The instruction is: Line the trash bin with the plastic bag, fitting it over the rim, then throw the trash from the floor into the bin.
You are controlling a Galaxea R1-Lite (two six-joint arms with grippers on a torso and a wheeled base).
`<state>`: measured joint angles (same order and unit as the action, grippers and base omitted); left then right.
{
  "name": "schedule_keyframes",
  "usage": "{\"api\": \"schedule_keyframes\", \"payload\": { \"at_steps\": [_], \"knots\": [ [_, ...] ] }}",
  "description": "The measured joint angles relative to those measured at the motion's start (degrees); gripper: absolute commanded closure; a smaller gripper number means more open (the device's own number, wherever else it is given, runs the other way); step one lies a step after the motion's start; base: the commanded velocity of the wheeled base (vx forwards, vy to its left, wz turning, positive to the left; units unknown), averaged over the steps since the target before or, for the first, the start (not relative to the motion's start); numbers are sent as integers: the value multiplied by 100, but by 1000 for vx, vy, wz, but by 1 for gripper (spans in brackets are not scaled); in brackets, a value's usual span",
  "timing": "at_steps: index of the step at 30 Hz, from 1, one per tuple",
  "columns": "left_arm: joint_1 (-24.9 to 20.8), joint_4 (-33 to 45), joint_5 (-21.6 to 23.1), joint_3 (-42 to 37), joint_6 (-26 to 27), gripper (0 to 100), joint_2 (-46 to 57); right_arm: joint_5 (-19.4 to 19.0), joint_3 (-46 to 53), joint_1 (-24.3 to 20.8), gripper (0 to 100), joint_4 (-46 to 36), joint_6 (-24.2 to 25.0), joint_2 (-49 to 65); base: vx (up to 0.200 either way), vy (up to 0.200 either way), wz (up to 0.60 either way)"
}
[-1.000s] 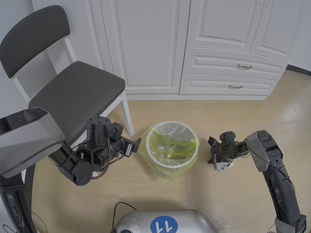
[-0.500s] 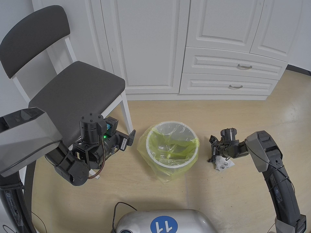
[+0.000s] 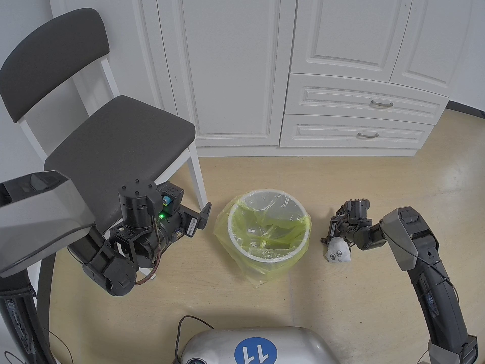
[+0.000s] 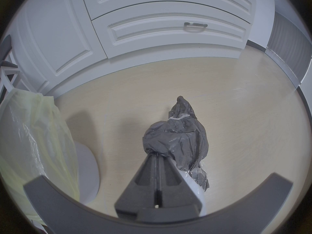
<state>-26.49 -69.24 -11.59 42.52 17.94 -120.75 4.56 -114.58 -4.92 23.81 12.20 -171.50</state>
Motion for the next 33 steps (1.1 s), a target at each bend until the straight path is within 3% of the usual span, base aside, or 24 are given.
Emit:
{"api": "schedule_keyframes", "payload": {
  "at_steps": [9, 18, 26, 33],
  "knots": [
    [20, -17, -12, 15, 140, 0, -23, -117, 160, -4, 0, 88, -2, 269, 0, 0, 0],
    [11, -228, -56, 9, 327, 0, -100, -978, 1822, -146, 0, 978, -110, 940, 0, 0, 0],
    [45, -268, -67, 100, 373, 0, -279, -1536, 2848, -447, 0, 1259, -457, 1408, 0, 0, 0],
    [91, -268, -74, 243, 371, 0, -508, -1353, 2423, -574, 0, 1185, -455, 1340, 0, 0, 0]
  ]
}}
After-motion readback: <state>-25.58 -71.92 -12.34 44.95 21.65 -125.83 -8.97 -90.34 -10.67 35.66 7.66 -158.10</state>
